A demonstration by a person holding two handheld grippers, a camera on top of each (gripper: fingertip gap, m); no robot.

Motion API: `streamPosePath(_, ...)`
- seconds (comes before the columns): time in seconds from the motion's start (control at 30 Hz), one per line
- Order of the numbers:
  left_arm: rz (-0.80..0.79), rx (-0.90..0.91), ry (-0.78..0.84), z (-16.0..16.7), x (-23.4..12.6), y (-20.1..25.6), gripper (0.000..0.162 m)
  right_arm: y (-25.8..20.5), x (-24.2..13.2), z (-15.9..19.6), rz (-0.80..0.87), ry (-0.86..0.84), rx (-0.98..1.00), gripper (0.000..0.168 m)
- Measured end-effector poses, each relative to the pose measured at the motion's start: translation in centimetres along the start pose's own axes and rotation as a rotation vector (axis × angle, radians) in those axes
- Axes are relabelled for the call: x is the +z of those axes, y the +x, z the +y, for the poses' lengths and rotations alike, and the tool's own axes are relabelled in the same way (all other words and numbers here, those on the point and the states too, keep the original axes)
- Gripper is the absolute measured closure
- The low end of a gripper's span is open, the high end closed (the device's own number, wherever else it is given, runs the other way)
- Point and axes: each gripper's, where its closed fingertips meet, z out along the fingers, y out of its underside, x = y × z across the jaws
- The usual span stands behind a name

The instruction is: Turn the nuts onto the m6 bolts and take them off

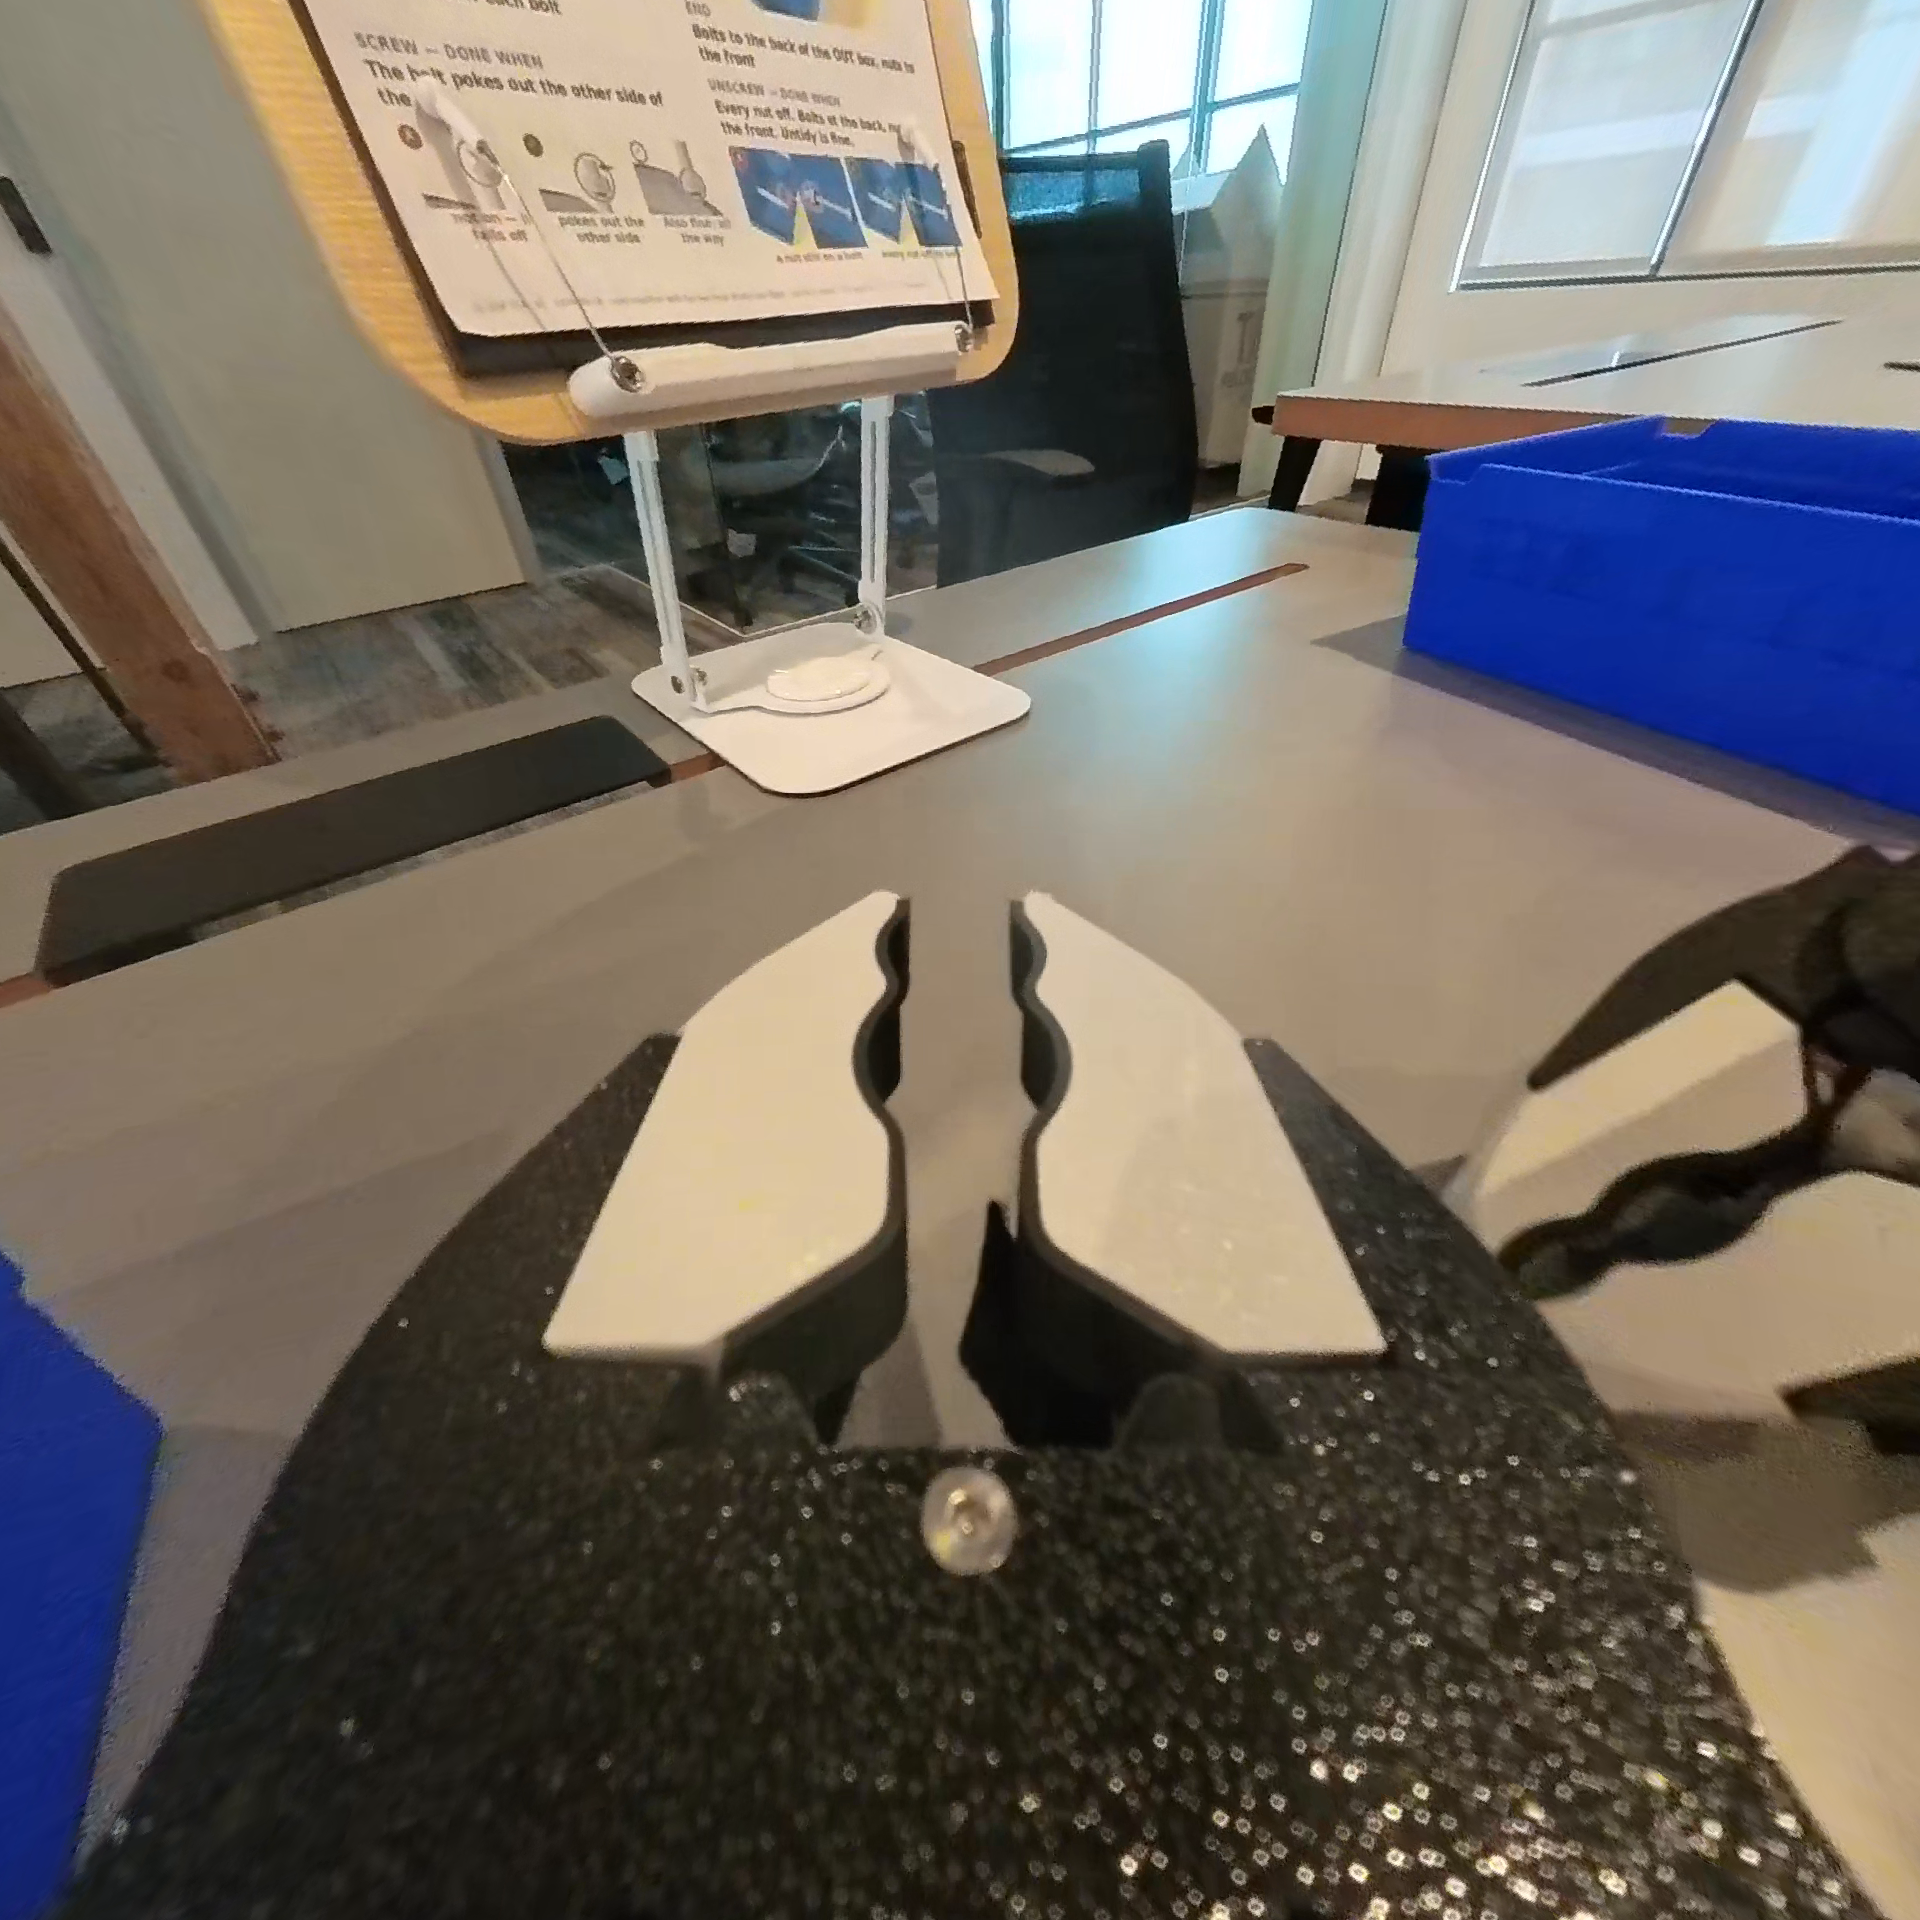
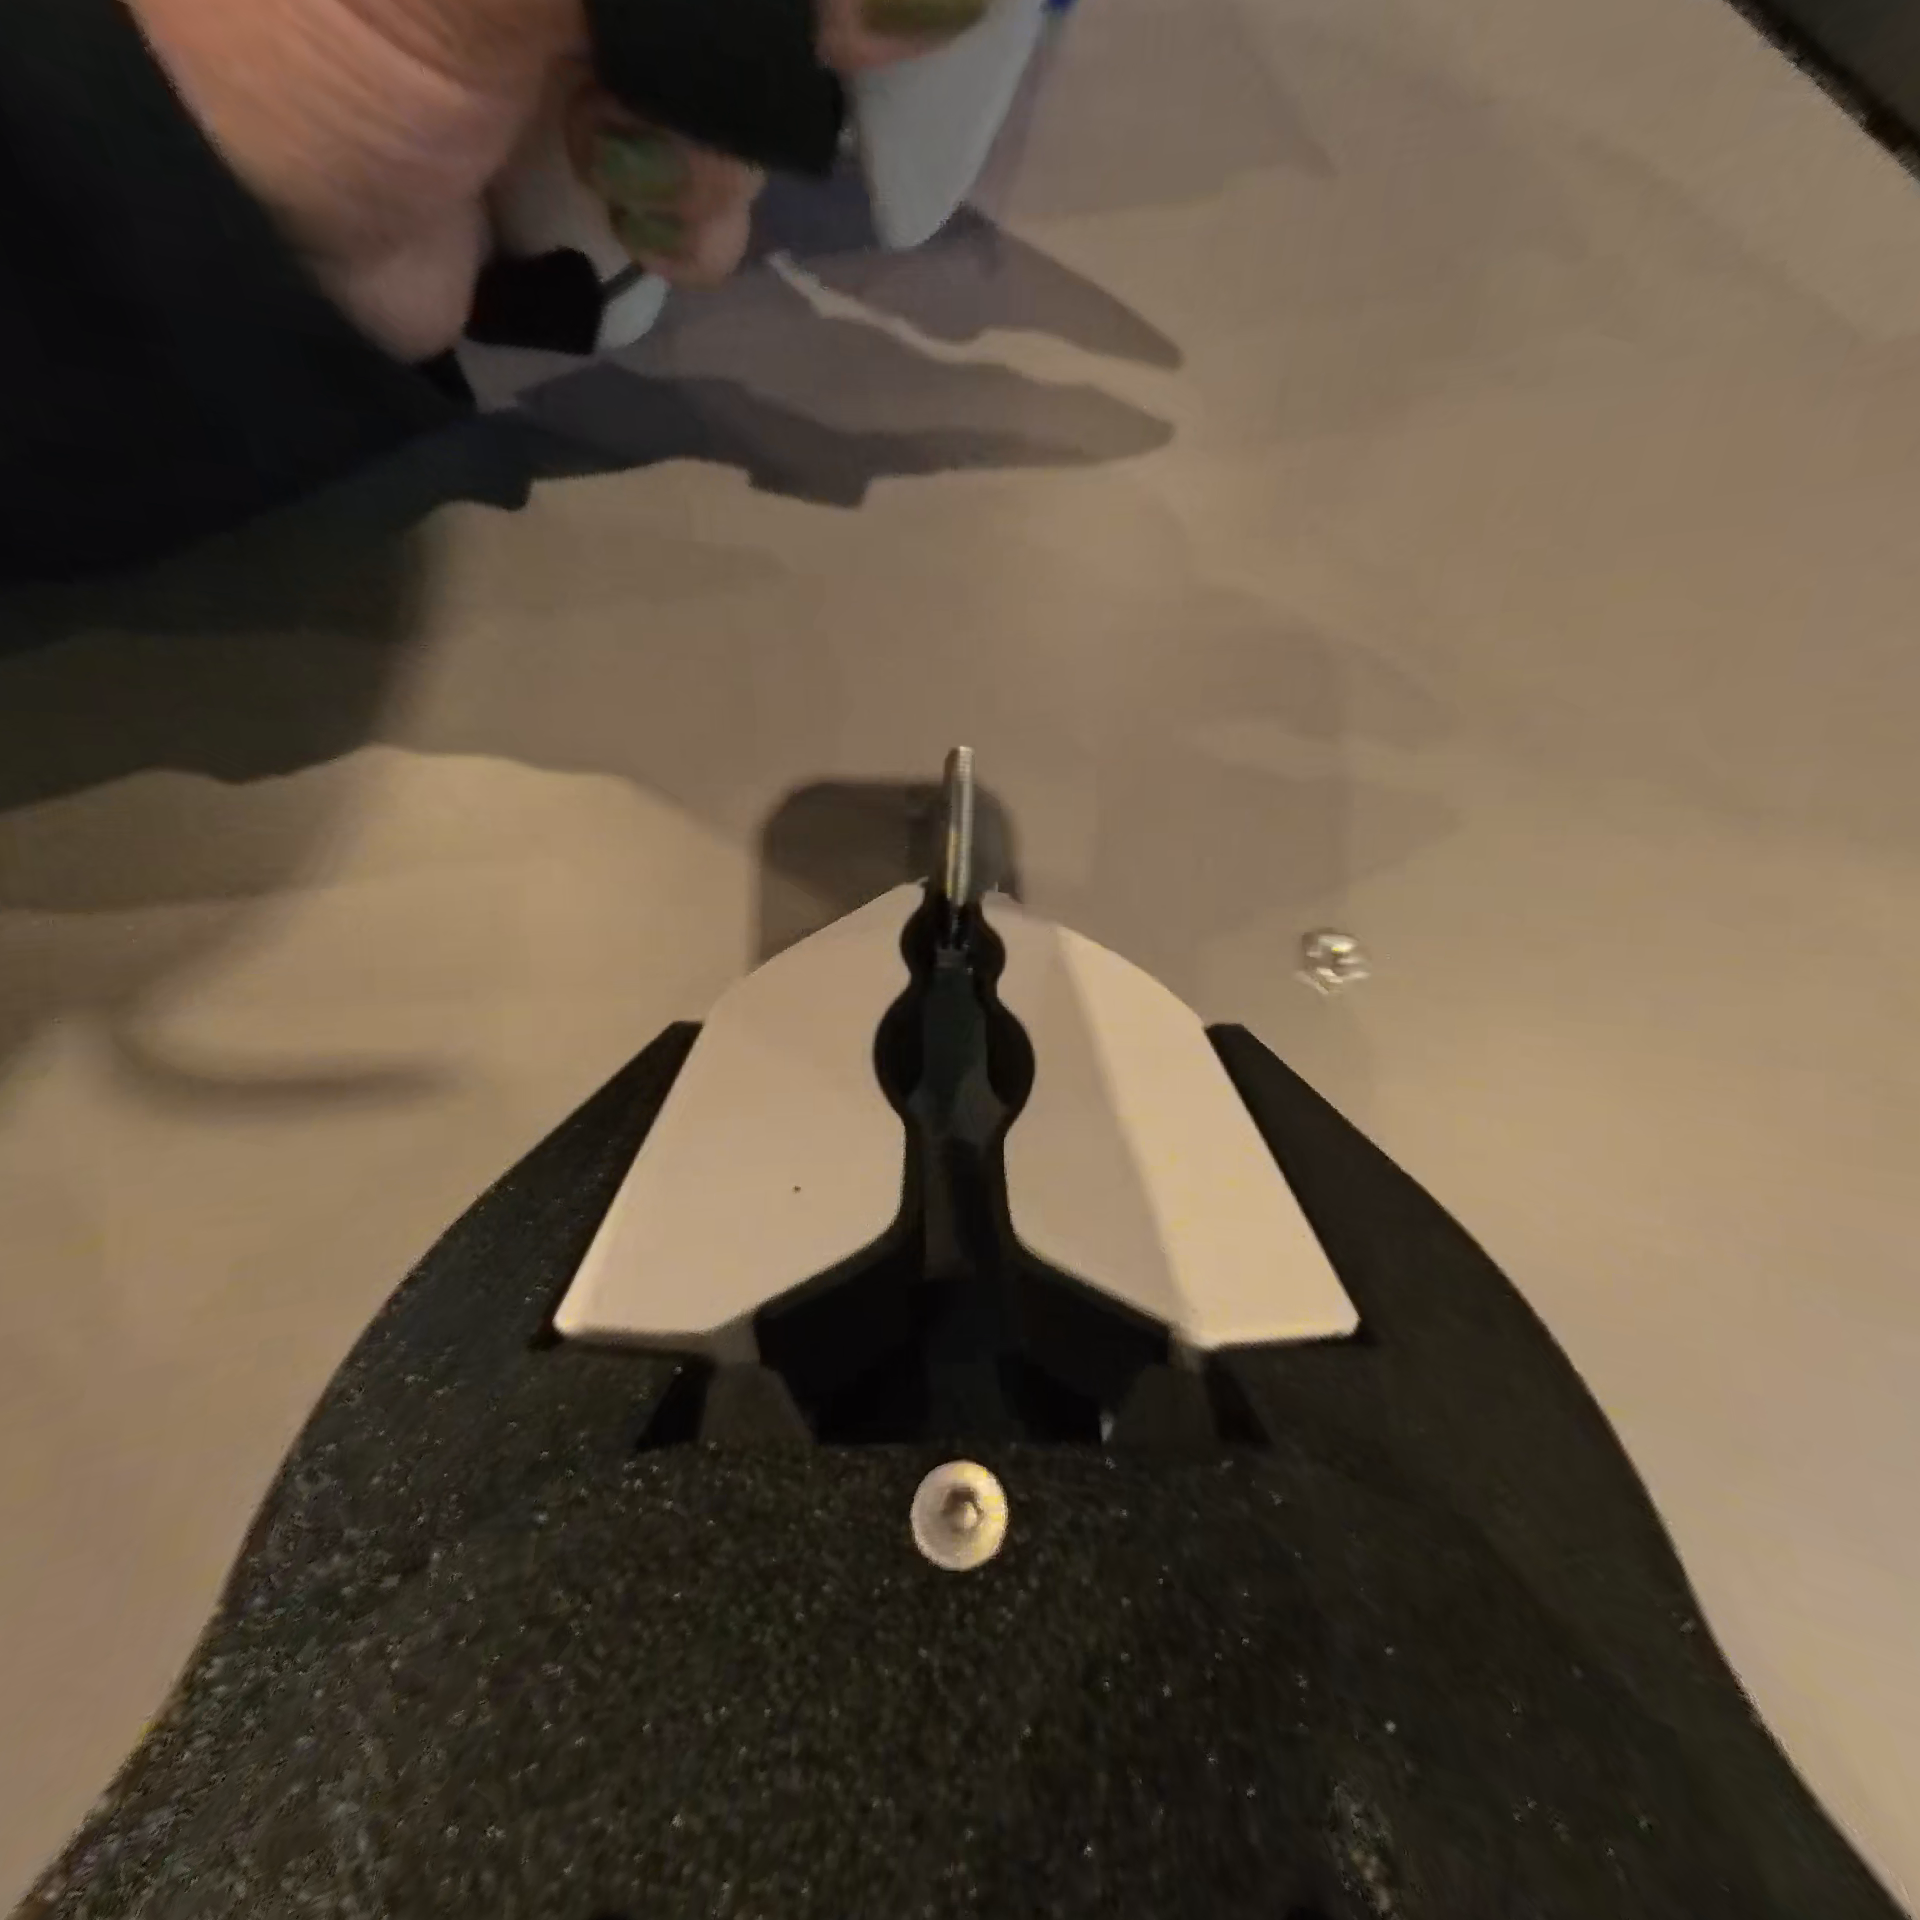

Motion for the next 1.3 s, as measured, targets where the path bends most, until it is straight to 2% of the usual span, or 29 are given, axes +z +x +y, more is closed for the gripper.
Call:
streamPosePath(0.13,0.049,-0.036,0.009,0.0,0.1,0.7,0.140,3.5,-1.9,-1.9,0.168,0.175,0.016,0.163)
streamPosePath(0.23,0.144,-0.121,0.048,-0.5,0.1,2.0,0.135,5.8,-4.2,-3.5,0.314,0.334,-0.018,0.163)
streamPosePath(0.43,0.386,-0.307,0.076,-1.2,-0.1,4.7,0.123,5.0,-7.0,-6.3,0.444,0.554,-0.214,0.163)
streamPosePath(0.6,0.499,-0.269,0.042,-0.9,-0.4,6.7,0.130,4.0,-7.0,-6.8,0.514,0.562,-0.347,0.163)
streamPosePath(0.8,0.599,-0.236,0.038,-0.8,-0.8,8.6,0.135,4.3,-7.2,-6.7,0.490,0.577,-0.297,0.163)
streamPosePath(0.93,0.631,-0.245,0.051,-0.9,-1.0,9.2,0.138,3.5,-6.8,-6.8,0.450,0.579,-0.331,0.163)
streamPosePath(1.07,0.671,-0.244,0.096,-1.4,-1.5,9.6,0.156,3.0,-6.4,-6.7,0.419,0.572,-0.359,0.163)
streamPosePath(1.17,0.624,-0.171,0.039,-0.6,-1.1,9.5,0.157,3.3,-5.7,-6.1,0.396,0.525,-0.338,0.163)
streamPosePath(1.27,0.539,-0.062,-0.025,0.4,-0.5,9.0,0.156,4.1,-5.1,-5.4,0.365,0.473,-0.257,0.154)
streamPosePath(1.3,0.509,-0.011,-0.069,1.0,-0.3,8.9,0.157,4.7,-5.1,-5.1,0.368,0.459,-0.213,0.157)
